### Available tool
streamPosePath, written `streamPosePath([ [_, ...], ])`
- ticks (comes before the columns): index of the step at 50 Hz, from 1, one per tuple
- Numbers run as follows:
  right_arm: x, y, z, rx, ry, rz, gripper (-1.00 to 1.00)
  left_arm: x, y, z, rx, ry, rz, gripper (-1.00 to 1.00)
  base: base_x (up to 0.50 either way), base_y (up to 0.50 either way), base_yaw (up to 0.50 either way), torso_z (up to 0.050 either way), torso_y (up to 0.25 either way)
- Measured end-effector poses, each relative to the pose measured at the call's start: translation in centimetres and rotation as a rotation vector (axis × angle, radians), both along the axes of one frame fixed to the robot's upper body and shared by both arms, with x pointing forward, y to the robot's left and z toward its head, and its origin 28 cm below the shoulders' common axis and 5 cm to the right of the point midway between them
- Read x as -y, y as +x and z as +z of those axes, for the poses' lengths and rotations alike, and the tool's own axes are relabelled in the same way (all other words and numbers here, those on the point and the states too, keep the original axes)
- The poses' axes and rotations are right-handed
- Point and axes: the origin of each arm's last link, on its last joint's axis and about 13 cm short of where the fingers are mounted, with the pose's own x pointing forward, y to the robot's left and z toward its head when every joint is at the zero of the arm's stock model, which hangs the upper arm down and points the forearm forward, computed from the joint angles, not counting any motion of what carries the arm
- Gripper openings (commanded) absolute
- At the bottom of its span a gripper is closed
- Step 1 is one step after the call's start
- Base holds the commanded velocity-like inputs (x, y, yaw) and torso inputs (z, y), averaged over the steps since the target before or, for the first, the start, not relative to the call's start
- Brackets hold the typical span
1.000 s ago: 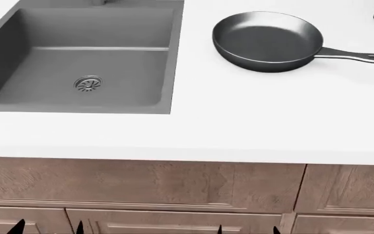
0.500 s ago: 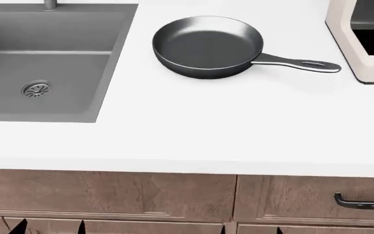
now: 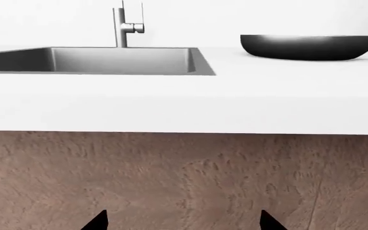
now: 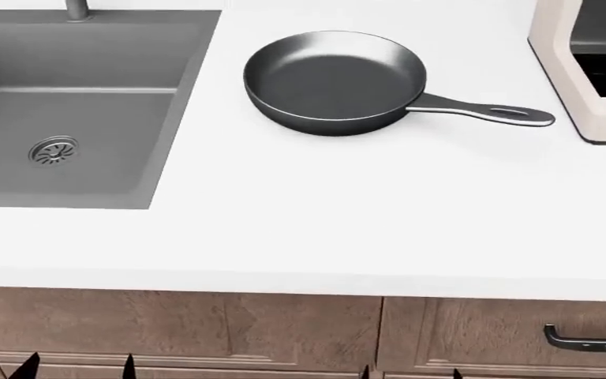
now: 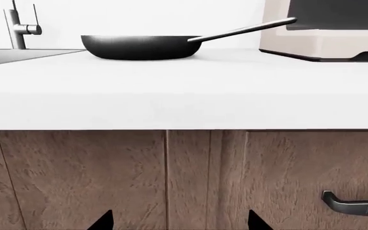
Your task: Pick the pan and sponge and place them into the sink. Then turn on the water.
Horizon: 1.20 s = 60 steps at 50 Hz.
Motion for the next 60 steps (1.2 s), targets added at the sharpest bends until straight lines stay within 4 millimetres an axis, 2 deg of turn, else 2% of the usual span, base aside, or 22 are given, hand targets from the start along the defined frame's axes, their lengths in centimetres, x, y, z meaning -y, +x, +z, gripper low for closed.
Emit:
streamPosePath([
  [8, 0.02, -0.03, -0.01, -0.002, -0.001, -0.004, 1.00, -0.04, -0.08, 0.06, 0.010, 0.000, 0.002, 1.00, 0.00, 0.00, 0.00, 0.008, 0.000],
  [50, -0.01, -0.01, 0.02, -0.005, -0.017, -0.007, 1.00, 0.04, -0.11, 0.05, 0.026, 0.011, -0.003, 1.00, 0.00, 0.00, 0.00, 0.050, 0.000],
  [60, 0.01, 0.01, 0.01, -0.006, -0.018, -0.009, 1.00, -0.11, -0.09, 0.02, 0.015, 0.003, 0.005, 1.00, 0.00, 0.00, 0.00, 0.003, 0.000],
])
